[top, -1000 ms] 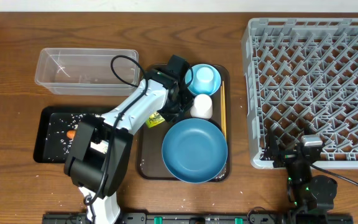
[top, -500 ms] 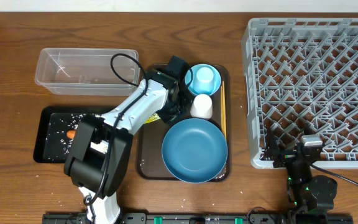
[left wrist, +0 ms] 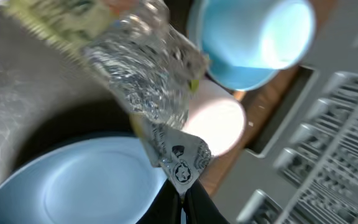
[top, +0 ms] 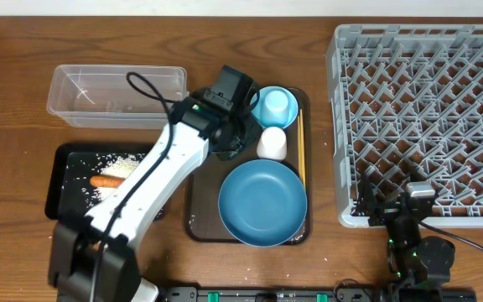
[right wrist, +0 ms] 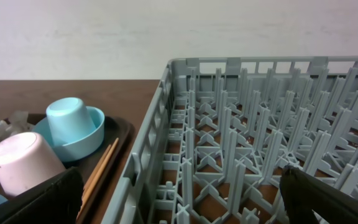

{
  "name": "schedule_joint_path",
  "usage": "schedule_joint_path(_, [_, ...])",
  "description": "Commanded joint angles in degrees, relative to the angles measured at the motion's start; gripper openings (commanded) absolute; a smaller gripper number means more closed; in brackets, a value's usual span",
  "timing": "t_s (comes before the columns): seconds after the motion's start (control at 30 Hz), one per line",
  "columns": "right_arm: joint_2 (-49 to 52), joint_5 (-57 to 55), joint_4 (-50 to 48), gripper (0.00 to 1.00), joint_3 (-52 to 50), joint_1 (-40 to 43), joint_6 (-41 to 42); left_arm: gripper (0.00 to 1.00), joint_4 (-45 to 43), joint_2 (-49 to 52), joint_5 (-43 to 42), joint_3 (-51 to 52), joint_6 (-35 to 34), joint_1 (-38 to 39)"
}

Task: Sort waste into correct bins and load items into the dishwasher rack
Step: 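Carry the wrapper left and drop it into the clear plastic container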

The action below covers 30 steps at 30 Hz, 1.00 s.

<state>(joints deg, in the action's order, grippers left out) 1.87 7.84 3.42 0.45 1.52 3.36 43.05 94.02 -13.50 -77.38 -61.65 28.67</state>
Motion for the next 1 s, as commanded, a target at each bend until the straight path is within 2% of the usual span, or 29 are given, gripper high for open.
schedule_joint_path(0.0, [0.1,-0.3,0.2,0.99,-0.1,1.0,-0.7,0.06,0.2,-2.3,2.9,-0.3,0.6,-0.1])
schedule_joint_path(0.23, [0.1,-0.3,0.2,0.99,-0.1,1.0,-0.7,0.07,-1.6,-4.4,13.8,-0.3,5.1,-1.4])
schedule_joint_path(0.37, [0.1,-0.3,0.2,0.99,-0.1,1.0,-0.7,0.06,-5.8,-4.4,16.5,-0.3,9.9,-4.9])
schedule_joint_path(0.63, [0.1,-0.3,0.2,0.99,-0.1,1.0,-0.7,0.06,-14.1,-4.3,16.8,-0.3,15.0,-15.6])
schedule_joint_path(0.83, [0.1,-0.3,0.2,0.99,-0.1,1.0,-0.7,0.06,-17.1,-2.9,16.7,-0.2,19.1,-22.9])
schedule_joint_path(0.97, [0.1,-0.3,0.2,0.99,-0.1,1.0,-0.7,0.06,-21.0,0.1,15.4,-0.2,24.7,-25.7])
